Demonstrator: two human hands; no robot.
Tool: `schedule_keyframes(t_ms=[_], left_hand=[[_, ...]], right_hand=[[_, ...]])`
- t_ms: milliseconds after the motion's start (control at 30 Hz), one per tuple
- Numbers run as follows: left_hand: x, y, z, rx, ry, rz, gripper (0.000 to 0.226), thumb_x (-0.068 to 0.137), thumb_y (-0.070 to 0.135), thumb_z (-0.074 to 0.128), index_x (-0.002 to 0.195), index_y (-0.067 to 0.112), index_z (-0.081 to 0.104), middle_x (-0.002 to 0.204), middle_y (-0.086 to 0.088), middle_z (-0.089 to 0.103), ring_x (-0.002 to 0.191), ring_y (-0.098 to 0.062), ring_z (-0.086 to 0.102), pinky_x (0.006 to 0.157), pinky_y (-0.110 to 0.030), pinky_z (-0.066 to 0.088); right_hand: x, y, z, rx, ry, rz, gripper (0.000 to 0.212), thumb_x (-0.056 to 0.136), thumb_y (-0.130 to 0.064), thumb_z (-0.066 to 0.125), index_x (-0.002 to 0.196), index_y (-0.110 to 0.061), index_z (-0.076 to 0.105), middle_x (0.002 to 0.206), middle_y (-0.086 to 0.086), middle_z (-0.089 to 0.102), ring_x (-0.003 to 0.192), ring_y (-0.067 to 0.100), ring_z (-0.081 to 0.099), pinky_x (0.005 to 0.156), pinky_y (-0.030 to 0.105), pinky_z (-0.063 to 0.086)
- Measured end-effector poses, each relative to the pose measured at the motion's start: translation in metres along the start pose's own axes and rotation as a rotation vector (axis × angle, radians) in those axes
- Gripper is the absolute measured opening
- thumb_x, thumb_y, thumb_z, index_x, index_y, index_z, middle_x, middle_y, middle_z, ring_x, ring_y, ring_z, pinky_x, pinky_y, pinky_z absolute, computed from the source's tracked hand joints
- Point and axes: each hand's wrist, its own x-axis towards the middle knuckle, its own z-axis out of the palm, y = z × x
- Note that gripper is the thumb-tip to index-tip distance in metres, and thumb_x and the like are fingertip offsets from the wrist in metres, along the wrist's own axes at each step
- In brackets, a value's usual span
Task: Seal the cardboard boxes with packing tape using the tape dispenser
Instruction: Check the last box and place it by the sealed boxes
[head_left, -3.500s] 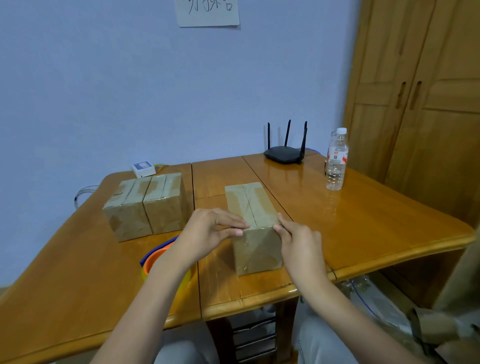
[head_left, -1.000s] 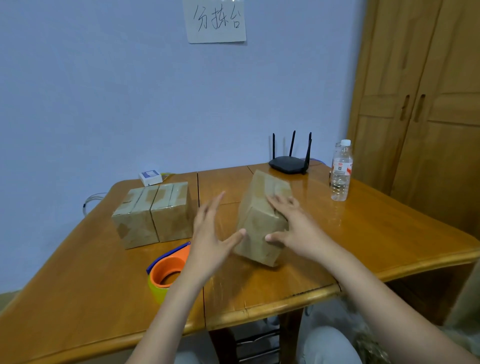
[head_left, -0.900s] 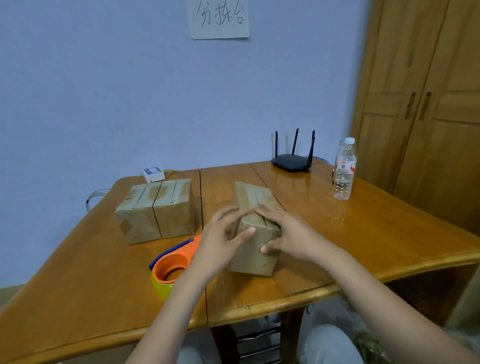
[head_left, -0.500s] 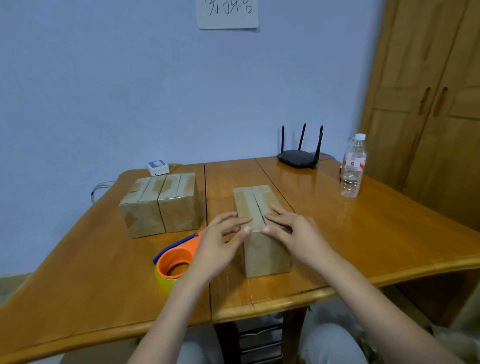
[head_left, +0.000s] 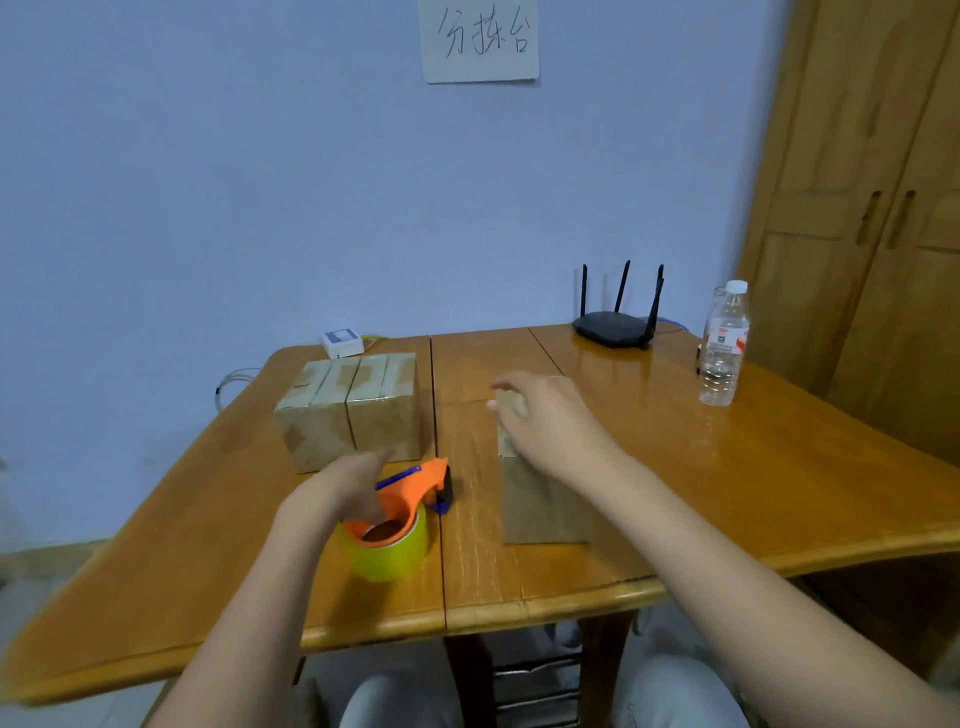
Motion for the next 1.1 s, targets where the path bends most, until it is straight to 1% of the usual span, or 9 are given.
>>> schedule_keyframes(t_ms=[67, 167, 267, 400, 567, 733, 800, 933, 1100], left_hand=[[0.008, -0.004, 0.011, -0.032, -0.076, -0.026, 0.091, 0.078, 0.02, 0.082, 0.154, 0.023, 0.031, 0.145, -0.008, 0.05, 0.126, -0.028, 0.053, 0.095, -0.035, 0.051], [0.022, -0.013, 0.027, -0.102, 0.008, -0.03, 0.063, 0.074, 0.033, 0.085, 0.13, 0.016, 0.06, 0.116, -0.004, 0.066, 0.096, -0.021, 0.06, 0.075, -0.029, 0.049], [0.025, -0.021, 0.029, -0.191, 0.017, 0.013, 0.053, 0.073, 0.042, 0.085, 0.114, 0.017, 0.063, 0.103, 0.0, 0.066, 0.089, -0.019, 0.059, 0.069, -0.027, 0.044], [0.004, -0.026, 0.015, -0.605, -0.05, 0.228, 0.02, 0.09, 0.025, 0.07, 0.109, 0.029, 0.064, 0.091, 0.002, 0.07, 0.082, -0.017, 0.066, 0.072, -0.029, 0.054], [-0.019, -0.014, -0.014, -0.803, -0.219, 0.454, 0.027, 0.1, 0.02, 0.058, 0.126, 0.028, 0.06, 0.108, -0.005, 0.072, 0.093, -0.024, 0.071, 0.075, -0.028, 0.056], [-0.018, -0.013, -0.025, -0.83, -0.23, 0.481, 0.029, 0.1, 0.016, 0.058, 0.127, 0.027, 0.059, 0.109, -0.007, 0.071, 0.093, -0.025, 0.07, 0.075, -0.032, 0.057], [-0.015, -0.014, -0.025, -0.821, -0.245, 0.488, 0.028, 0.1, 0.016, 0.059, 0.126, 0.027, 0.06, 0.109, -0.009, 0.071, 0.094, -0.028, 0.07, 0.077, -0.035, 0.057], [-0.012, -0.013, -0.025, -0.816, -0.256, 0.508, 0.029, 0.1, 0.016, 0.058, 0.127, 0.027, 0.059, 0.108, -0.007, 0.071, 0.092, -0.024, 0.07, 0.074, -0.032, 0.056], [-0.004, -0.016, -0.022, -0.785, -0.207, 0.484, 0.028, 0.102, 0.015, 0.055, 0.13, 0.017, 0.058, 0.113, -0.011, 0.07, 0.094, -0.022, 0.069, 0.073, -0.028, 0.056]], right_hand=[[0.014, -0.009, 0.015, -0.046, -0.07, -0.023, 0.034, 0.102, -0.031, 0.055, 0.134, -0.022, 0.06, 0.127, 0.005, 0.066, 0.111, 0.02, 0.064, 0.097, 0.034, 0.051], [0.029, -0.018, 0.03, -0.051, -0.132, -0.024, 0.026, 0.101, -0.023, 0.058, 0.124, -0.015, 0.068, 0.117, 0.009, 0.069, 0.105, 0.023, 0.065, 0.092, 0.038, 0.056], [0.037, -0.018, 0.033, -0.037, -0.134, -0.025, 0.019, 0.097, -0.023, 0.065, 0.11, -0.012, 0.073, 0.101, 0.007, 0.071, 0.095, 0.021, 0.065, 0.087, 0.04, 0.058], [0.046, -0.009, 0.025, -0.017, -0.185, -0.022, 0.019, 0.086, -0.024, 0.079, 0.096, -0.011, 0.07, 0.086, 0.003, 0.068, 0.079, 0.016, 0.062, 0.075, 0.033, 0.054], [0.059, -0.005, 0.017, 0.083, -0.245, -0.012, 0.035, 0.076, -0.031, 0.087, 0.098, -0.013, 0.067, 0.089, 0.002, 0.067, 0.075, 0.011, 0.058, 0.064, 0.026, 0.046], [0.069, -0.002, 0.009, 0.103, -0.253, -0.065, 0.023, 0.077, -0.029, 0.087, 0.082, -0.011, 0.074, 0.075, -0.002, 0.07, 0.065, 0.004, 0.058, 0.053, 0.012, 0.041], [0.07, -0.002, 0.008, 0.128, -0.271, -0.072, 0.017, 0.078, -0.024, 0.086, 0.078, -0.011, 0.074, 0.068, -0.004, 0.069, 0.061, 0.003, 0.059, 0.055, 0.015, 0.045], [0.071, 0.002, 0.004, 0.289, -0.339, -0.042, 0.014, 0.082, -0.011, 0.082, 0.081, -0.001, 0.073, 0.072, 0.015, 0.073, 0.063, 0.016, 0.068, 0.065, 0.031, 0.061], [0.071, 0.007, 0.002, 0.371, -0.348, 0.003, 0.008, 0.084, -0.005, 0.079, 0.085, 0.001, 0.075, 0.063, 0.005, 0.07, 0.06, 0.013, 0.067, 0.068, 0.03, 0.061]])
